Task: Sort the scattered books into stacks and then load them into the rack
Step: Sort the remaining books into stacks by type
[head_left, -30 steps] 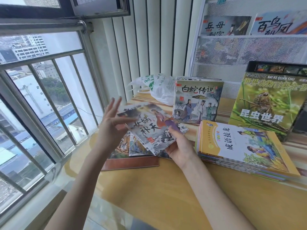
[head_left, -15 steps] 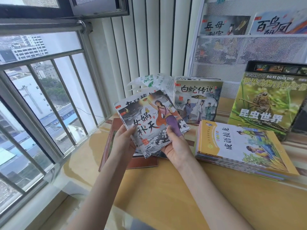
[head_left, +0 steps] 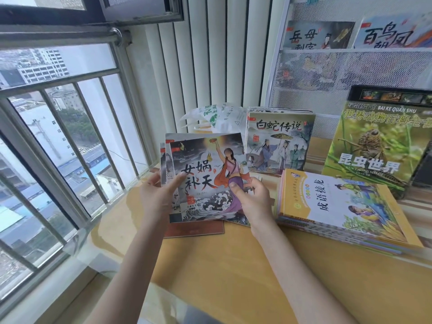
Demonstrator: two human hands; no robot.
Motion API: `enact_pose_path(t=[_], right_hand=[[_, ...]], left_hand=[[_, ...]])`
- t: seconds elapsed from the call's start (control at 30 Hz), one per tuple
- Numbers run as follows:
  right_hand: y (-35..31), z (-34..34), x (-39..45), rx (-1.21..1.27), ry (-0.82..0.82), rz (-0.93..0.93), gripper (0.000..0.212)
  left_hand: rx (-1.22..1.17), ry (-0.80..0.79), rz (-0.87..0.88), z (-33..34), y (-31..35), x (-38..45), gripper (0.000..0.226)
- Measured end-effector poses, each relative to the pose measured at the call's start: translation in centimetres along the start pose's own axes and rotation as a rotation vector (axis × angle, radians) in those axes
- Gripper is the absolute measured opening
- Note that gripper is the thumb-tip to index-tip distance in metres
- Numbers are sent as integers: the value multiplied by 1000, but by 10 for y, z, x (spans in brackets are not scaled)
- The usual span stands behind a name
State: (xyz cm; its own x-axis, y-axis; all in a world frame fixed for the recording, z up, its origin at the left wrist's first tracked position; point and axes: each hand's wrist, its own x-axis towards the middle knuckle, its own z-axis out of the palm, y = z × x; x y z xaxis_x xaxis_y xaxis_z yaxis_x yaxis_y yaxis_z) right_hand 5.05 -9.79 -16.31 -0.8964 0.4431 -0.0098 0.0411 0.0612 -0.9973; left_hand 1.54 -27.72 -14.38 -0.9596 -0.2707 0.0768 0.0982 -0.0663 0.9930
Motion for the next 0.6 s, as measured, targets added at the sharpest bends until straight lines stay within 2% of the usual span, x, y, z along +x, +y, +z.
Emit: enact_pose_path(t=[0.07, 0.17, 0.27, 0.33, 0.4, 0.47, 0.53, 0.6], right_hand=[[0, 1, -1, -9, 14, -18, 65], [-2, 0, -3, -32, 70, -56, 53], [-3, 1, -1, -40, 192, -98, 31], [-2, 3, -2, -114, 276, -102, 25], [1, 4, -7, -357, 294, -102, 31], [7, 5, -9, -634, 215, -90, 53], [7, 5, -10, -690, 132, -43, 67], [5, 5, -8, -634, 95, -9, 68]], left_hand=[[-10, -11, 4, -1, -3, 2, 14], [20, -98, 29, 0, -7, 5, 31], [171, -212, 79, 10, -12, 13, 27], [265, -315, 43, 21, -19, 19, 31], [484, -416, 20, 28, -28, 24, 47], [720, -472, 67, 32, -36, 28, 60], [783, -491, 78, 33, -38, 29, 74], [705, -477, 25, 34, -34, 30, 81]])
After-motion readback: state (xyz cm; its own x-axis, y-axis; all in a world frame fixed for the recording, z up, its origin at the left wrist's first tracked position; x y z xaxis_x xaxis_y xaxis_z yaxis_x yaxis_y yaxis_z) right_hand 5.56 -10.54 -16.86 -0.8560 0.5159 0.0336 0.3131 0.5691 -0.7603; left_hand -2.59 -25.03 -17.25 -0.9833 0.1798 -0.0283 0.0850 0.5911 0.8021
